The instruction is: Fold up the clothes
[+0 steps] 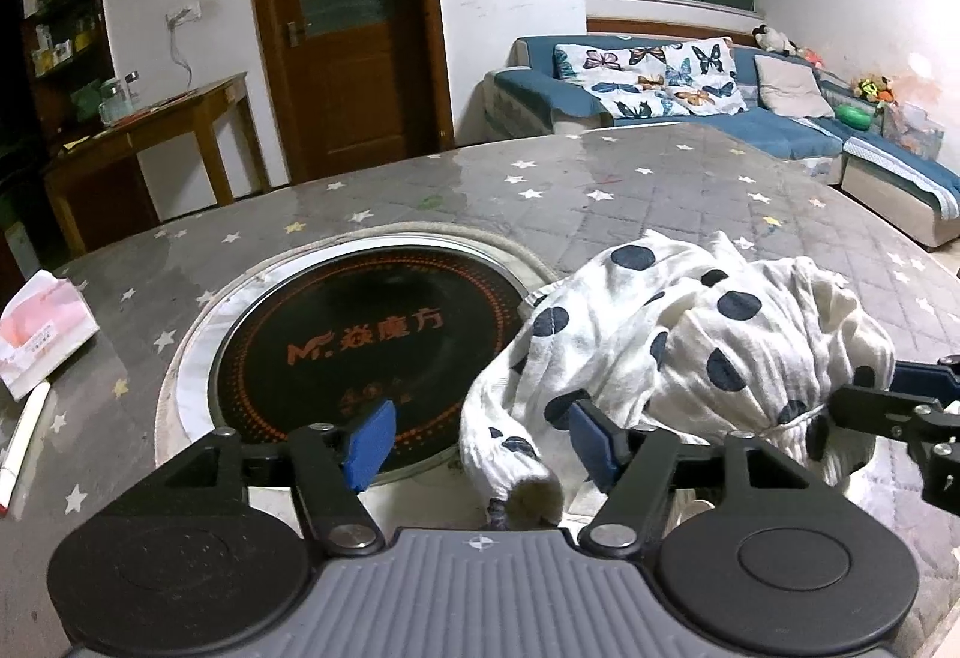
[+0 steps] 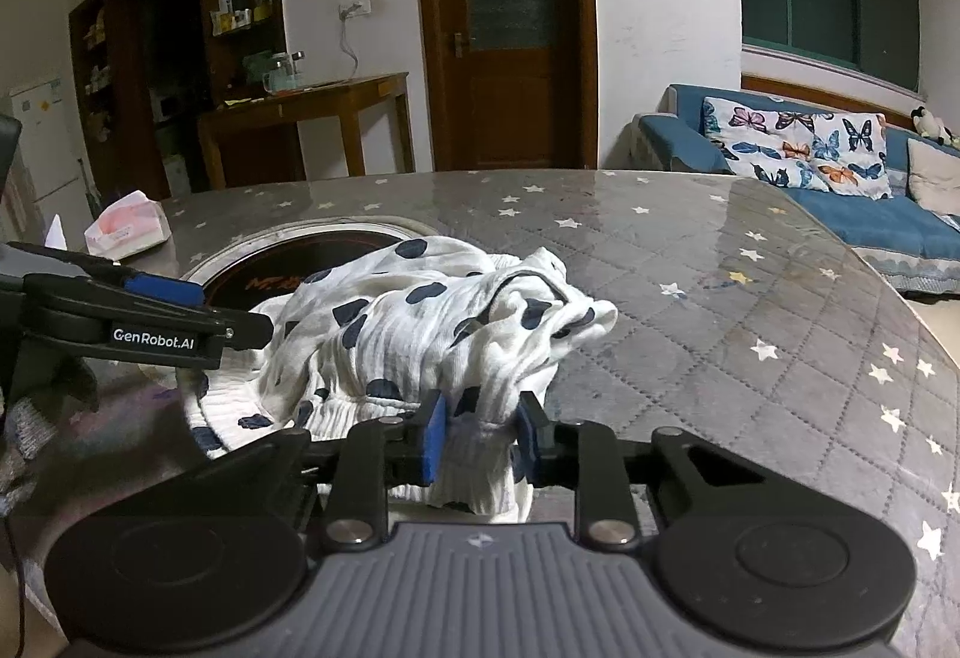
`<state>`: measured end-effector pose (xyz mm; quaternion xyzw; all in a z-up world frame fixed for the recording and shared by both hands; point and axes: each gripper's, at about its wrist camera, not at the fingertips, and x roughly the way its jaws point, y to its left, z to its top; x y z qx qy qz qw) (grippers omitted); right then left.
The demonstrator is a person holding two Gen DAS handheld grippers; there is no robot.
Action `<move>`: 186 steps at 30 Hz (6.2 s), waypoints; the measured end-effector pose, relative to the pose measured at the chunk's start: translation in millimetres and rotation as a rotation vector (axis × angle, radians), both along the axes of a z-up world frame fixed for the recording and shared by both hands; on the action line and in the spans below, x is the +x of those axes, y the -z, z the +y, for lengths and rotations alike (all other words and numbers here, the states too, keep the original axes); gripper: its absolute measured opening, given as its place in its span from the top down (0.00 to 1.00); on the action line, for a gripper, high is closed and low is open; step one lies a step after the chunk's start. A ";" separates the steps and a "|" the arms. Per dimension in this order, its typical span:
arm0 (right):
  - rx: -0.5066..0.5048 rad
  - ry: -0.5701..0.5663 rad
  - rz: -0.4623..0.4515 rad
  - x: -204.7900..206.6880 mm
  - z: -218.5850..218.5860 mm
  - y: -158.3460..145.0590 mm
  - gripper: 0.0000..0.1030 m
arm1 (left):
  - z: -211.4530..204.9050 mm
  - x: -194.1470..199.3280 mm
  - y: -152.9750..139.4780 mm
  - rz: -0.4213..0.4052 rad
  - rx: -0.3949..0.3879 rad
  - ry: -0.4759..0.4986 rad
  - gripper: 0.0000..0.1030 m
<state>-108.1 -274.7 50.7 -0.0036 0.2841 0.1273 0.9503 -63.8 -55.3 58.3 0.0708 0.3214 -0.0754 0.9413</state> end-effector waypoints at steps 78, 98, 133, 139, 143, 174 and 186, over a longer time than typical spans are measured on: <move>-0.120 -0.257 0.082 -27.0 -30.5 -68.7 0.87 | 64.2 -55.2 -24.5 0.167 -0.191 0.210 0.58; -0.170 -0.299 0.088 209.2 60.3 -31.4 0.77 | 55.8 60.4 21.2 0.165 -0.277 0.081 0.57; -0.324 0.218 0.055 132.5 -103.9 -10.4 0.88 | 30.4 83.6 28.3 0.191 -0.156 0.115 0.57; -0.155 -0.064 0.030 155.9 -36.3 -36.1 0.82 | 31.0 92.6 20.2 0.161 -0.150 0.088 0.57; -0.127 -0.242 0.078 181.6 21.5 -32.0 0.73 | 31.9 101.2 21.8 0.162 -0.134 0.071 0.57; -0.297 -0.063 0.026 248.6 25.9 -30.5 0.93 | 29.0 112.0 41.0 0.145 -0.046 0.095 0.87; -0.254 -0.117 0.077 236.1 32.6 -14.9 0.90 | 32.3 113.2 39.1 0.136 -0.043 0.084 0.88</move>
